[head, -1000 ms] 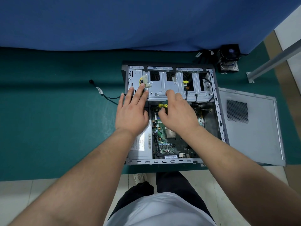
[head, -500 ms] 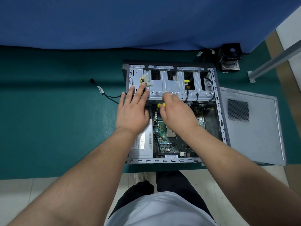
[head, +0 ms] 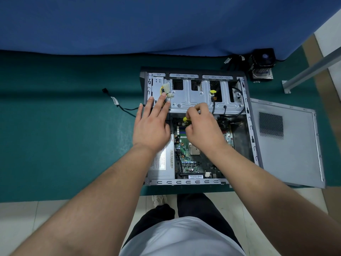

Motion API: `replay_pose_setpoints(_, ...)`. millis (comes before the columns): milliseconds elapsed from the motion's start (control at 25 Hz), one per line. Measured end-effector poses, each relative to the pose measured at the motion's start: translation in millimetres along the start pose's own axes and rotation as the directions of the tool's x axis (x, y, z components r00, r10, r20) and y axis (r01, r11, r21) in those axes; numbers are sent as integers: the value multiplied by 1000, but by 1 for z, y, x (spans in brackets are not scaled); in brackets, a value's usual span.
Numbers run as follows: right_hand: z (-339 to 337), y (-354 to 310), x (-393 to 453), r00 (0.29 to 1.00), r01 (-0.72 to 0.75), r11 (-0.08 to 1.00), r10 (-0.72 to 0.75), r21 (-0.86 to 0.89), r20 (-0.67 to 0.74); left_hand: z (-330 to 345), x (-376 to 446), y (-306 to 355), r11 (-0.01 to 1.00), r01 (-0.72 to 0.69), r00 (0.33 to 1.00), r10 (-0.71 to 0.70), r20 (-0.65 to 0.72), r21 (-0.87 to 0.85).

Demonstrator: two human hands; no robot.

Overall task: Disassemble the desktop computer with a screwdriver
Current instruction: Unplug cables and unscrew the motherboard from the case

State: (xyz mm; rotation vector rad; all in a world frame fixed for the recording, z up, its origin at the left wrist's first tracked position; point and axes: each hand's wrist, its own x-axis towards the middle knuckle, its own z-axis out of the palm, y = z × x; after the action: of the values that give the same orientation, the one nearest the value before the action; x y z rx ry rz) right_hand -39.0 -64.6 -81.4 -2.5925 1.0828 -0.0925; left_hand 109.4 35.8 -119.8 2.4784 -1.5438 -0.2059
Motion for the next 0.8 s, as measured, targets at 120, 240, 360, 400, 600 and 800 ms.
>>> replay_pose_setpoints(120,2,-2,-1,998,-51,998,49,-48,-44,1,0,0,1000,0,1000,0,-3,5)
replay_pose_setpoints(240,2,2,-4,997,-6,998,1,-55,-78,1,0,0,1000,-2,1000,2,-4,7)
replay_pose_setpoints(360,5,5,-8,996,-32,999,34,26,-77,2,0,-1,1000,3,1000,-3,-5,5)
replay_pose_setpoints(400,6,5,-9,995,-51,998,55,49,-81,3,0,-1,1000,2,1000,-2,-5,6)
replay_pose_setpoints(600,12,9,-12,996,-52,997,55,50,-73,3,1,0,1000,1,1000,-1,-4,5)
replay_pose_setpoints(800,10,12,-15,995,-53,985,66,165,-76,2,0,-1,1000,3,1000,-3,1,3)
